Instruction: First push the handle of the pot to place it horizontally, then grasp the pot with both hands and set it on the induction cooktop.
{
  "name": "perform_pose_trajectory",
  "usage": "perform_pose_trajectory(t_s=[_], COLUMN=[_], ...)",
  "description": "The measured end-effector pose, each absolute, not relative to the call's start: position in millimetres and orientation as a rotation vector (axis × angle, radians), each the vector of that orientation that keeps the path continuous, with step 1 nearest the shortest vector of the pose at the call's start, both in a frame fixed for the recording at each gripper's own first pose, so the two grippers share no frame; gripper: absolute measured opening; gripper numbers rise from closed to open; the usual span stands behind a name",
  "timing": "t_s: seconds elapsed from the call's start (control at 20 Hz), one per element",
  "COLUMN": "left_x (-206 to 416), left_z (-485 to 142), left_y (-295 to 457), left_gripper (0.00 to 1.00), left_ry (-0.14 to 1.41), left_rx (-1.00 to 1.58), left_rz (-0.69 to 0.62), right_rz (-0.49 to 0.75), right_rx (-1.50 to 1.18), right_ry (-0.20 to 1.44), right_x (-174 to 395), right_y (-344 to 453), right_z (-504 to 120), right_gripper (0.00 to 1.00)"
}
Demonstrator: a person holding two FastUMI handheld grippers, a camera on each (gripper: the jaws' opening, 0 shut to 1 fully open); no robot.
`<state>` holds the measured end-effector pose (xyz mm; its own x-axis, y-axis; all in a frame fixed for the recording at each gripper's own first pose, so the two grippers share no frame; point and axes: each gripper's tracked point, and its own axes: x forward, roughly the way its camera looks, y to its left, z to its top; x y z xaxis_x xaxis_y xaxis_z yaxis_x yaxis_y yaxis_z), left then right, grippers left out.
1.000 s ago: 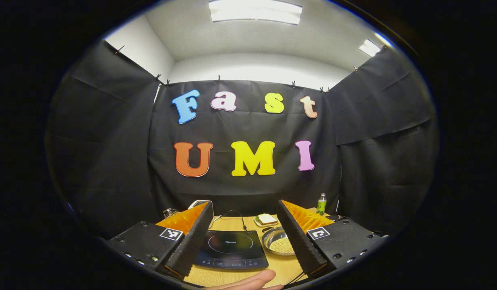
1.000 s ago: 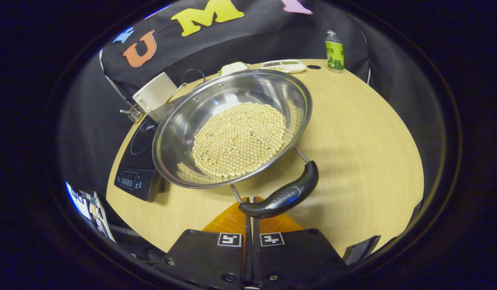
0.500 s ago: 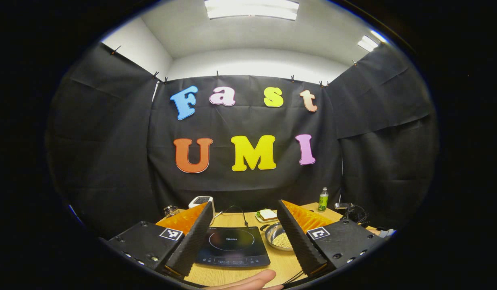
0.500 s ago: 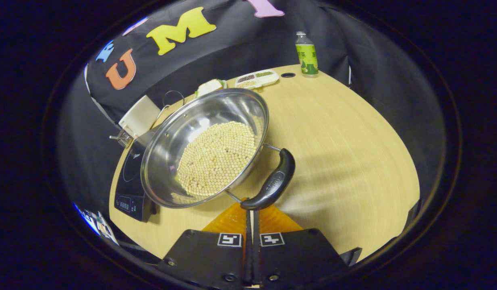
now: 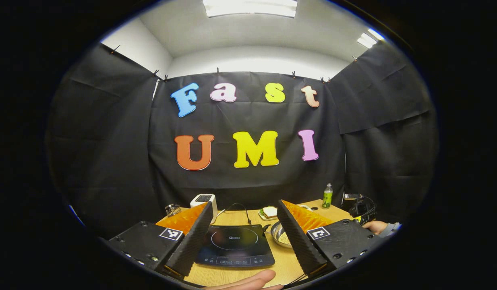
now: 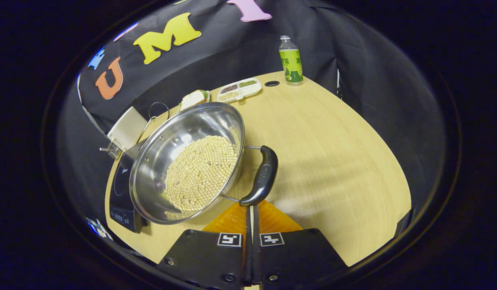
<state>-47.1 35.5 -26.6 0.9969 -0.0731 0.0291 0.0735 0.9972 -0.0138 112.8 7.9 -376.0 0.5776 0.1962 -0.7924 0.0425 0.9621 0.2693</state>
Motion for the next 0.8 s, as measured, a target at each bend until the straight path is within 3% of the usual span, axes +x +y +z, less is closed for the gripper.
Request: perform_pose_trajectory(t_s=[0.05,0.25,0.8], left_x=[-44.8,-29.1,22.8], left_z=[-28.4,-42.8,-79.9], left_y=[34.6,29.6,18.9], left_gripper=[0.96,0.96,0.96], left_ry=[-0.032,-0.021,0.043], left_rx=[-0.015,-0.03,-0.095], left_rz=[-0.074,-0.089,-0.126], right_rz=[0.089,0.088,0.106], right_rx=[0.272,0.271,0.22], right_ry=[0.949,0.922,0.876], right_x=[116.9,138.6,190.4], right_y=[5.1,-2.4,-13.6], right_z=[-375.7,-372.8,-380.5], right_gripper=[0.0,0.04,0.01])
